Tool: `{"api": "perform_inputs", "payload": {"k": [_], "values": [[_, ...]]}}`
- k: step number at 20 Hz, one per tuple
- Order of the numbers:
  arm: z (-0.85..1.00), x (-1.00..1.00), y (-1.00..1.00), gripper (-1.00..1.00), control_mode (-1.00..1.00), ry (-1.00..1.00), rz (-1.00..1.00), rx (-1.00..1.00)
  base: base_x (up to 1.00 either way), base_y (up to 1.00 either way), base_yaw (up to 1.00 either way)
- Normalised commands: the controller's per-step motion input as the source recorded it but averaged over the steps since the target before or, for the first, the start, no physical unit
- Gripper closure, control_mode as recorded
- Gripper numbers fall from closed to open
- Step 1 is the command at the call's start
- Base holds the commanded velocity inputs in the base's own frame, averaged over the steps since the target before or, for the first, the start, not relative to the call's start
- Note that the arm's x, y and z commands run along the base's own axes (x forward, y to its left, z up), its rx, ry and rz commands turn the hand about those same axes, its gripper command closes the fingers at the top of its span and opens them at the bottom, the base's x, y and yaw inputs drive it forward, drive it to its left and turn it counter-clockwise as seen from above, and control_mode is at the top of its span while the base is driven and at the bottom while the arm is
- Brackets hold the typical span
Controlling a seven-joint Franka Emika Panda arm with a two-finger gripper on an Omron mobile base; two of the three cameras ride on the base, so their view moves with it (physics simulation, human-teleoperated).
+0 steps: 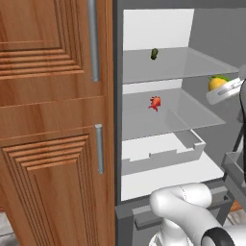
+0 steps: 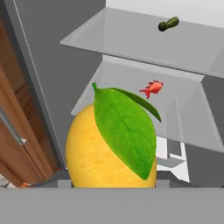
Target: Transport the chicken drumstick and lemon to the fridge. Place the chicken drumstick on the rack containing meat and place the lemon on the rack containing the vegetable, ensuring meats and vegetables are on different racks.
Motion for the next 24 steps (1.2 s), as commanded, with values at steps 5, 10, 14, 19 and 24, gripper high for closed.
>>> {"api": "perform_inputs", "payload": {"k": [5, 10, 14, 19, 24], "values": [[0.01, 0.51, 0.0, 1.0, -1.0, -0.16, -0.03, 0.0, 0.0, 0.0, 0.0], [0.0, 0.56, 0.0, 1.0, -1.0, -0.17, -0.06, 0.0, 0.0, 0.0, 0.0], [0.12, 0.61, 0.0, 1.0, -1.0, -0.01, -0.05, 0.0, 0.0, 0.0, 0.0], [0.09, 0.75, -0.04, 1.0, -1.0, 0.04, -0.04, 0.01, 0.0, 0.0, 0.0], [0.0, 0.77, -0.25, 1.0, -1.0, 0.04, -0.02, 0.0, 0.0, 0.0, 0.0]]}}
